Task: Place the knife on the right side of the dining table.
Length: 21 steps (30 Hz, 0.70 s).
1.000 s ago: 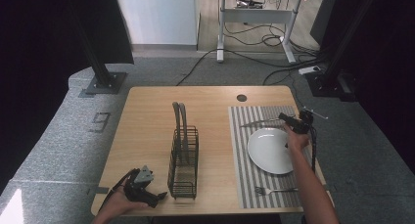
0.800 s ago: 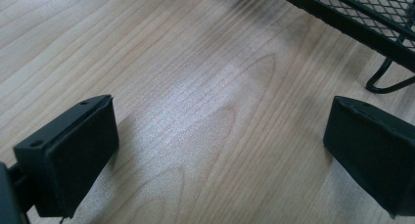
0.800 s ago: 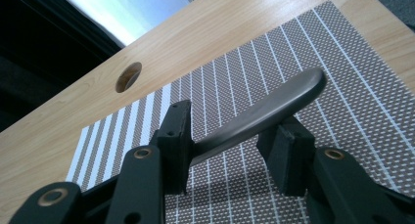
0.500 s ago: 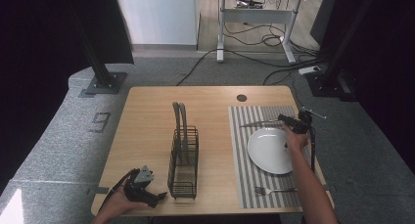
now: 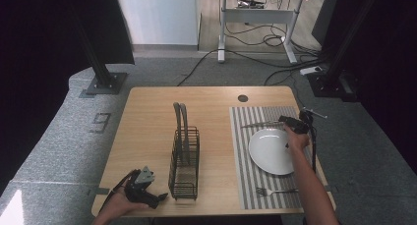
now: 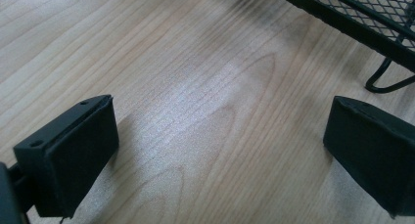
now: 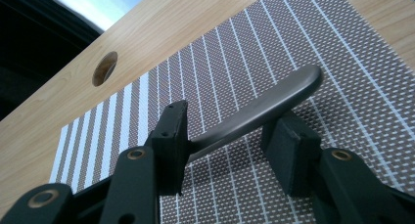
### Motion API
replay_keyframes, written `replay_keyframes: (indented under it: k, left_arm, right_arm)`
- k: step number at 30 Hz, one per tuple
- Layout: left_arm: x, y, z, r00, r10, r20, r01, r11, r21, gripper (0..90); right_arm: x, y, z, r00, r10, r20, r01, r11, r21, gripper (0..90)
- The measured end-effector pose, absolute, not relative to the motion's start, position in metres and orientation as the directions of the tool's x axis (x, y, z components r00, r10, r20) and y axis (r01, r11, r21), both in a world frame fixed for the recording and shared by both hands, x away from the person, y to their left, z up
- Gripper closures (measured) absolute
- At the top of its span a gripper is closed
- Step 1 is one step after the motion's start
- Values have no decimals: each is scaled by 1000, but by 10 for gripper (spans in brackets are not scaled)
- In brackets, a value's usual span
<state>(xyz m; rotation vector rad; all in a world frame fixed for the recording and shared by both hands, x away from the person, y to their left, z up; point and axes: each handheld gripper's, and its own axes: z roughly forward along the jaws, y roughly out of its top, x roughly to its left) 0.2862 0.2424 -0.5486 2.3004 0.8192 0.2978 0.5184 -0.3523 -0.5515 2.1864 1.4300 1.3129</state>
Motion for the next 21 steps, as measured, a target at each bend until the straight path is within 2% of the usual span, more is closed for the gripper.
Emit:
replay_keyframes:
  k: [15, 19, 21]
  left_arm:
    - [286, 242, -549, 779, 627, -9, 475, -581, 661, 0]
    - [286, 242, -549, 779, 626, -9, 475, -582, 661, 0]
    - [286, 242, -548, 780, 626, -9, 475, -582, 660, 0]
  right_arm:
    - [517, -355, -548, 126, 805, 580, 623, -519, 585, 502]
    - [515, -353, -544, 92, 835, 542, 622, -473, 624, 502]
    - [514, -350, -537, 46, 861, 507, 617, -424, 663, 500]
